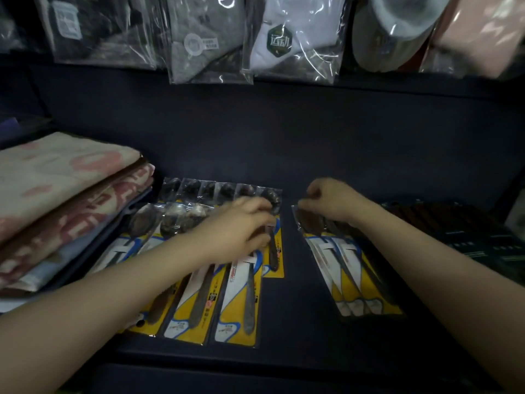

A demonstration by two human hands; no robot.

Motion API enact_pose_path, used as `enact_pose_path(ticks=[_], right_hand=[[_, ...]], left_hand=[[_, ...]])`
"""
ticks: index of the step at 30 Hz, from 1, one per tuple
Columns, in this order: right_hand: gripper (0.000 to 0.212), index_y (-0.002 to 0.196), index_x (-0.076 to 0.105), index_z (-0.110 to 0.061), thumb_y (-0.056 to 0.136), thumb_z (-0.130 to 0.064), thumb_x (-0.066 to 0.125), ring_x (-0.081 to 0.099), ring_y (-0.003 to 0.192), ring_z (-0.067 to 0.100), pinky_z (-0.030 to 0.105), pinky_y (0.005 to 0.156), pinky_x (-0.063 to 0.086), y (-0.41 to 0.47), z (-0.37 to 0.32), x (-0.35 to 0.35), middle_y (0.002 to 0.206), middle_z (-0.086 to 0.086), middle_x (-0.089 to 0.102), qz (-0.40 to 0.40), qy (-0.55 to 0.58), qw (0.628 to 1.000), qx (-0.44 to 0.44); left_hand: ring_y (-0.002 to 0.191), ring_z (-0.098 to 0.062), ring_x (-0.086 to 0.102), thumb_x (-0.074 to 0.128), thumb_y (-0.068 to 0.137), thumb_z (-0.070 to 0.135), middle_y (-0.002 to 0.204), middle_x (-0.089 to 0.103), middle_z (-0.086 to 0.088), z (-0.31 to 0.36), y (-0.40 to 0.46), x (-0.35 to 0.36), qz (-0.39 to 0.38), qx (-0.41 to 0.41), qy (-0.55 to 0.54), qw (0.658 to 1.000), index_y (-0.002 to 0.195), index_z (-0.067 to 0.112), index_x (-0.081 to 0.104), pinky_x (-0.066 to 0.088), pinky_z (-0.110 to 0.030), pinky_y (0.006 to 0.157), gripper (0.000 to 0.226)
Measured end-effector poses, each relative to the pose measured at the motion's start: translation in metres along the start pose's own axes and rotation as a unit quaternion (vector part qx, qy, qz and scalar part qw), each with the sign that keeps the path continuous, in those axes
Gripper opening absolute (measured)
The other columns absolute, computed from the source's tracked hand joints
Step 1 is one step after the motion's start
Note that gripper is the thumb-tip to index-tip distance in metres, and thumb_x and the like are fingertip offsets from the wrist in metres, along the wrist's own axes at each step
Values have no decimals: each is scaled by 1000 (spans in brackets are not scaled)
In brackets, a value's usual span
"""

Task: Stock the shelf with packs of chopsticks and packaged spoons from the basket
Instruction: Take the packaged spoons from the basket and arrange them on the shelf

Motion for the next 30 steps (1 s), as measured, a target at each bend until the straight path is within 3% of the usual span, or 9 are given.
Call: enact_pose_path(ticks=[2,4,9,13,16,19,22,25,30], right_hand=[[73,136,40,-12,80,-55,60,48,123,28,31,95,42,-8,20,20,138,11,47,-84,-44,995,34],[87,143,28,-16,76,-65,57,35,134,32,43,108,35,-12,31,31,147,12,35,-93,-75,992,47],[66,149,11,-23,95,-50,37,20,139,40,46,111,26,-11,39,28,155,15,14,-61,-31,995,74],[56,135,35,-5,92,-36,53,44,124,37,41,102,38,-7,47,14,138,20,44,-4,-31,995,97],[43,121,51,0,86,-21,65,55,109,31,37,87,47,-7,54,8,117,14,56,57,77,989,117],[26,107,59,3,82,-1,65,57,74,26,26,54,48,-8,56,1,87,14,59,94,297,945,98],[7,83,63,1,83,7,60,57,61,15,21,57,50,-24,27,-15,68,8,59,65,453,889,27],[16,73,62,-3,87,2,58,64,52,8,18,53,55,-41,-12,-20,61,4,66,15,531,846,-40],[16,77,52,-7,93,-8,52,44,40,6,17,37,33,-40,-44,26,60,6,45,3,382,924,-13]], left_hand=[[136,-22,27,28,87,56,149,30,-1,22,-14,6,-52,56,62,995,135,28,40,28,-41,111,57],[139,-21,24,14,83,61,153,24,-1,36,-23,15,-119,79,104,984,141,29,29,22,-36,113,68],[139,-18,28,30,93,51,154,21,3,34,-24,18,-146,54,95,983,141,28,28,33,-38,109,54],[138,-15,27,33,93,47,155,18,7,35,-21,16,-151,17,83,985,140,28,28,33,-34,108,51],[140,-17,21,31,93,49,156,16,3,41,-22,12,-123,7,70,990,142,26,23,25,-32,113,56],[139,-20,25,16,80,65,154,21,-1,45,-44,3,-69,1,67,995,142,22,26,28,-34,112,76],[139,-21,27,4,73,75,153,23,-2,48,-78,3,-61,3,57,996,141,22,30,25,-34,112,90],[142,-18,20,-6,69,80,155,18,2,38,-98,10,-69,-6,47,996,143,29,24,15,-32,113,95],[142,-6,-5,-12,51,86,156,-3,10,29,-106,15,-127,-36,-23,991,144,33,7,-2,-20,112,109]])
Point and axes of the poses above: each hand's wrist, its own y-axis towards the middle knuckle, its own x-axis out of the palm, z = x × y, the point moved 5 cm from there along y, towards the middle knuckle
